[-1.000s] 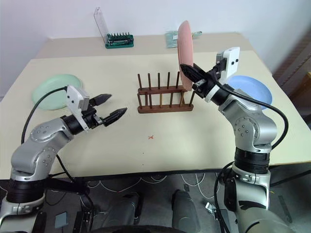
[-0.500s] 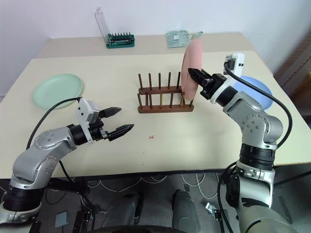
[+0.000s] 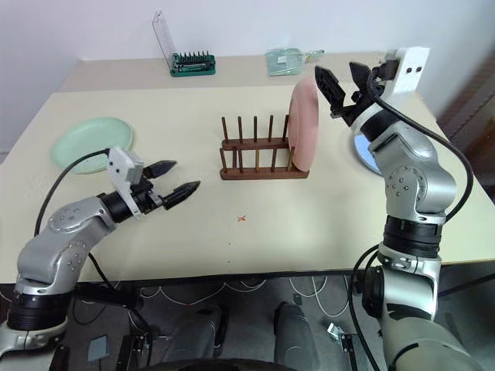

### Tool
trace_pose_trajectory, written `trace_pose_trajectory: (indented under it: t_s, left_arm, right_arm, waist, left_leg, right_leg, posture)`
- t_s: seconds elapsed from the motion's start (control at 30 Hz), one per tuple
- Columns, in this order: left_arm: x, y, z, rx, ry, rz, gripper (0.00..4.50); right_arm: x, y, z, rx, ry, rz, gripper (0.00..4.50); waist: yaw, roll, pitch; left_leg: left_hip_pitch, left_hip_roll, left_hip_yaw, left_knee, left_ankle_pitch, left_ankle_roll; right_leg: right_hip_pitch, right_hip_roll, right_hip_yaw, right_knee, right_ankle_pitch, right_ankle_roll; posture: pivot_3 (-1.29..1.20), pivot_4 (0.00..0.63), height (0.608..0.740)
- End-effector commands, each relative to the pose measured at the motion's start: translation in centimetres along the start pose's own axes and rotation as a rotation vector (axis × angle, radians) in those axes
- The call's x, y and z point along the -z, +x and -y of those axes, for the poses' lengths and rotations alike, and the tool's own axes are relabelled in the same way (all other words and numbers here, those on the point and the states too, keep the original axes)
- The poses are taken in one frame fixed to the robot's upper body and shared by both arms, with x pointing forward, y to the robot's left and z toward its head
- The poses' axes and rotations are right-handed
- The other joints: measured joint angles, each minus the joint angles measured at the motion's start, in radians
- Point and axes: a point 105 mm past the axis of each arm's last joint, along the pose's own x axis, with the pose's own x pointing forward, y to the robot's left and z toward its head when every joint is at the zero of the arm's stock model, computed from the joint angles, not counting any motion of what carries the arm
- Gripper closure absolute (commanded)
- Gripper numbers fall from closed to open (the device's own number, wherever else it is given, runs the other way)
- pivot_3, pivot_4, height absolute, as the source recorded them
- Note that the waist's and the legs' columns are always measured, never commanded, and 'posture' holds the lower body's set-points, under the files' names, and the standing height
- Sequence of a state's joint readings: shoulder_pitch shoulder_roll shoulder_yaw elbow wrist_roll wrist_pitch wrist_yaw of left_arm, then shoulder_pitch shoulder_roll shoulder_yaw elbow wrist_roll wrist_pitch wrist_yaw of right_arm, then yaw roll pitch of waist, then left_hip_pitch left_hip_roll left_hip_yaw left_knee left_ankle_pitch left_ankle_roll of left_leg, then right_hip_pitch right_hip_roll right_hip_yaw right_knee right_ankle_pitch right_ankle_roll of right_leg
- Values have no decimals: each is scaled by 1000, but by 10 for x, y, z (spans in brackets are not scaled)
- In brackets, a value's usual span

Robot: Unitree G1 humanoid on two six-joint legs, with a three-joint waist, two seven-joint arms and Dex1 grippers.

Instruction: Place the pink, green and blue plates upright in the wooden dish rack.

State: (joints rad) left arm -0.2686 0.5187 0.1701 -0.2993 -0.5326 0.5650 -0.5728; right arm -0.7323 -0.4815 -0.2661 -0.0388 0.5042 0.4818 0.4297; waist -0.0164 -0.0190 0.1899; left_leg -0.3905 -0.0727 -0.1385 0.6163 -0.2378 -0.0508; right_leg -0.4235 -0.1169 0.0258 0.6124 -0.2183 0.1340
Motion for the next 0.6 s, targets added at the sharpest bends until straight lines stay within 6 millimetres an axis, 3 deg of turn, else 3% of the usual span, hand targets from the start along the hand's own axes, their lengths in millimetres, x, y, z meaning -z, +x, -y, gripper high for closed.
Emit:
trace_pose_trajectory:
  t_s: [0.03,0.1,0.27,0.37,0.47,0.6]
  left_arm:
    - [-23,-12,-67,-388,-5,116,0]
    - [-20,-27,-110,-667,-74,104,0]
    - [-7,-69,-165,-1051,-255,111,0]
    - [6,-92,-181,-1209,-347,77,0]
    - [19,-101,-187,-1254,-468,59,0]
    - [32,-77,-184,-1120,-571,-36,0]
  right_arm:
    - [-34,5,-59,-271,-379,88,294]
    - [-24,0,-92,-443,-465,68,294]
    - [3,-7,-124,-596,-541,7,294]
    - [16,-9,-135,-626,-528,-3,294]
    - [24,-11,-143,-649,-503,-7,294]
    - [29,-12,-150,-671,-470,-9,294]
  waist:
    - [1,0,0]
    - [-6,0,0]
    - [-5,-2,-1]
    - [2,-2,-1]
    - [6,-4,-1]
    - [6,-4,-2]
  left_leg:
    - [0,0,0,0,0,0]
    - [0,0,0,0,0,0]
    - [0,0,0,1,0,0]
    - [0,0,-1,1,0,0]
    - [0,0,-1,2,0,-1]
    - [-1,-1,-2,3,0,-1]
  right_leg:
    - [0,0,0,0,0,0]
    - [-1,0,0,1,0,0]
    - [-1,0,0,1,0,1]
    - [-1,0,0,1,0,1]
    - [-1,0,0,1,0,0]
    - [0,0,-1,2,0,0]
  posture:
    - [0,150,740]
    - [0,150,740]
    - [0,150,740]
    - [0,150,740]
    - [0,150,740]
    - [0,150,740]
